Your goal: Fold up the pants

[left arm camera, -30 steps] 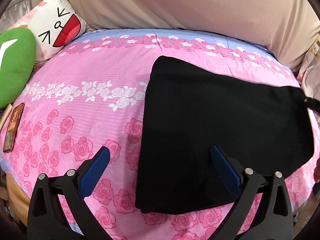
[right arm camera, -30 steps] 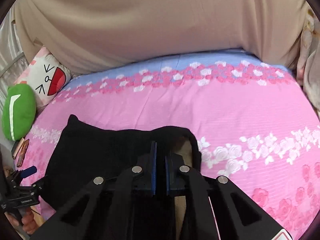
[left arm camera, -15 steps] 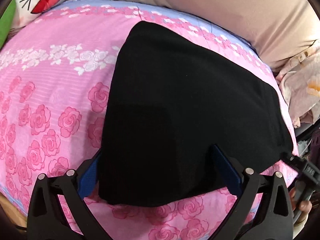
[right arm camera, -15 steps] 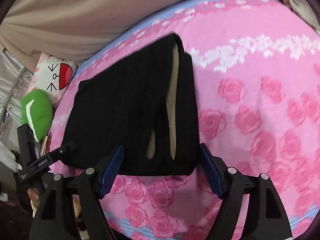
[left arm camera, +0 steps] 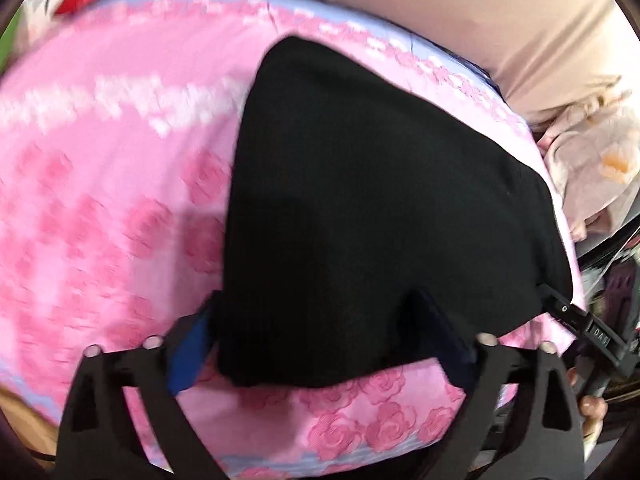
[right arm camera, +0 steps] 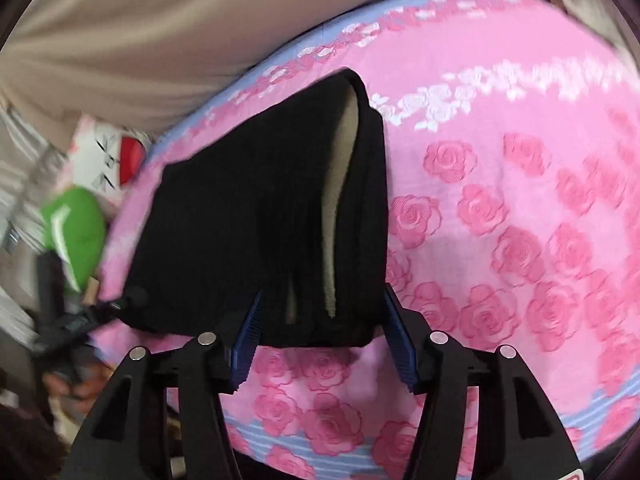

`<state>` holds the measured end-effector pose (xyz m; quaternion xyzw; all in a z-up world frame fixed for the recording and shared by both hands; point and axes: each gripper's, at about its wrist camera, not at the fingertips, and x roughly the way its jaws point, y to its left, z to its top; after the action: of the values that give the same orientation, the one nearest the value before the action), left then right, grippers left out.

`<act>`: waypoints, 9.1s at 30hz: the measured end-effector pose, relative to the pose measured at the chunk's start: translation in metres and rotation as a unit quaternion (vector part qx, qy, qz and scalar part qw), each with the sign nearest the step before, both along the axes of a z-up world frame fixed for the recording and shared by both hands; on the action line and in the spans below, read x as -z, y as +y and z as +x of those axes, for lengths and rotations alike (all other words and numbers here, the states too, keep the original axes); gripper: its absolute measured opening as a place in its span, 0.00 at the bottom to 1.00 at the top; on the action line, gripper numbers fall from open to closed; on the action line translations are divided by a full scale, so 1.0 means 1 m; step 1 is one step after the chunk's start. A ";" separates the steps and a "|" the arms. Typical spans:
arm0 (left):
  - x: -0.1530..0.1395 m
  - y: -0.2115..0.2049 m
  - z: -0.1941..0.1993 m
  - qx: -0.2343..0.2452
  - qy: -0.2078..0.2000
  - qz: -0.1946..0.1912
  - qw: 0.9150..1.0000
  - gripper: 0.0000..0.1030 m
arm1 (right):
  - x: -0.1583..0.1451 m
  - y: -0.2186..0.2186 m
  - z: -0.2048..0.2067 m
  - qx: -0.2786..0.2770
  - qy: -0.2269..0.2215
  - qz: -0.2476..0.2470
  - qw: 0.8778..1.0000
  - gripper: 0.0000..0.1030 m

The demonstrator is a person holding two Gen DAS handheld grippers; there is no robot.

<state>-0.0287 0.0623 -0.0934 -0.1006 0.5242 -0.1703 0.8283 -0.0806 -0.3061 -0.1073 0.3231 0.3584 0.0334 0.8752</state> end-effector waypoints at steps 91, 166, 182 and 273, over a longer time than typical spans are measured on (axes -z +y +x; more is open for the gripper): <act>-0.059 -0.100 0.299 -0.064 -0.186 0.185 0.963 0.68 | -0.138 -0.025 0.271 0.066 -0.099 -0.214 0.970 0.44; -0.066 -0.083 0.152 -0.075 -0.199 0.232 0.949 0.90 | -0.158 -0.032 0.222 0.039 -0.058 -0.171 0.983 0.08; -0.083 0.032 0.128 -0.185 -0.171 0.201 0.947 0.92 | -0.180 0.192 0.143 -0.152 -0.122 -0.165 0.967 0.21; -0.026 -0.097 0.042 -0.044 -0.233 0.173 0.956 0.95 | -0.119 0.178 -0.008 0.151 -0.022 -0.285 0.947 0.78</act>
<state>0.0134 -0.0351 -0.0676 0.0634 0.3334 -0.0596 0.9388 -0.0891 -0.1283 0.0112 0.1100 0.2811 -0.1951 0.9332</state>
